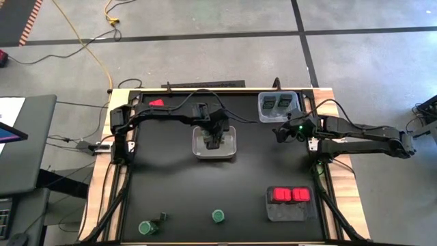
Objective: Sort spices by type
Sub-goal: Put the top green seasoning bottle into the white bin, then put the top black seasoning can into the transparent bin
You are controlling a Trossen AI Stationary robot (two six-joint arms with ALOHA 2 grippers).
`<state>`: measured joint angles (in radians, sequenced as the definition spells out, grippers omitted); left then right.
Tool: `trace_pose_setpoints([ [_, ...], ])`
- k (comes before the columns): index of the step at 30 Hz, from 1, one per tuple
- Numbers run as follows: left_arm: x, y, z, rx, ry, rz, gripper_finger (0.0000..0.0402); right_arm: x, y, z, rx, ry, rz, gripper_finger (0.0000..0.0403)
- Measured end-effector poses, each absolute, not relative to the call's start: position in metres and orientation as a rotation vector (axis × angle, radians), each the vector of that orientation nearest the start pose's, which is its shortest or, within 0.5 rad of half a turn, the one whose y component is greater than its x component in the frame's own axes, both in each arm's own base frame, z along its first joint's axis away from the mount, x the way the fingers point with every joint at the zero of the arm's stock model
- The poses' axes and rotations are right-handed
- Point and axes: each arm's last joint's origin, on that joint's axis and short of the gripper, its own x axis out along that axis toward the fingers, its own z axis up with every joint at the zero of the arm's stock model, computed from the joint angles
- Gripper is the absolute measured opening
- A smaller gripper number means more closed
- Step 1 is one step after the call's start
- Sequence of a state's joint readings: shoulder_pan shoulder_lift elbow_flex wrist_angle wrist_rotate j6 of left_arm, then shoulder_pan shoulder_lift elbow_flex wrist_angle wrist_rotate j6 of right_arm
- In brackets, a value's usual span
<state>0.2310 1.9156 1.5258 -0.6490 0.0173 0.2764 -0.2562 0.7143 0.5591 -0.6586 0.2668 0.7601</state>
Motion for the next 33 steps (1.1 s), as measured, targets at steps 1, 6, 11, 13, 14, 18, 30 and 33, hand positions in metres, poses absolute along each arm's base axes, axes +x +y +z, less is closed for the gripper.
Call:
trace_pose_setpoints([
  [1, 0.397, 0.093, 0.233, 0.125, 1.047, 0.055, 0.0234, 0.131, -0.042, 0.228, 0.695, 0.594, -0.781, 0.0306],
  [6, 0.399, 0.094, 0.244, 0.136, 1.039, 0.059, 0.0234, 0.131, -0.042, 0.228, 0.696, 0.594, -0.781, 0.0306],
  [11, 0.398, 0.093, 0.257, 0.131, 1.068, 0.052, 0.0234, 0.131, -0.042, 0.228, 0.696, 0.594, -0.781, 0.0306],
  [13, 0.396, 0.093, 0.262, 0.129, 1.095, 0.046, 0.0234, 0.131, -0.042, 0.228, 0.696, 0.594, -0.781, 0.0306],
  [14, 0.395, 0.093, 0.265, 0.127, 1.104, 0.044, 0.0234, 0.131, -0.042, 0.228, 0.696, 0.594, -0.781, 0.0306],
  [18, 0.390, 0.092, 0.273, 0.101, 1.159, 0.044, 0.0234, 0.131, -0.042, 0.228, 0.696, 0.594, -0.781, 0.0306],
  [30, 0.372, 0.087, 0.316, 0.078, 1.099, 0.065, 0.0234, 0.131, -0.042, 0.228, 0.697, 0.592, -0.781, 0.0306],
  [33, 0.356, 0.084, 0.337, 0.125, 1.063, 0.048, 0.0234, 0.131, -0.042, 0.228, 0.697, 0.592, -0.780, 0.0306],
])
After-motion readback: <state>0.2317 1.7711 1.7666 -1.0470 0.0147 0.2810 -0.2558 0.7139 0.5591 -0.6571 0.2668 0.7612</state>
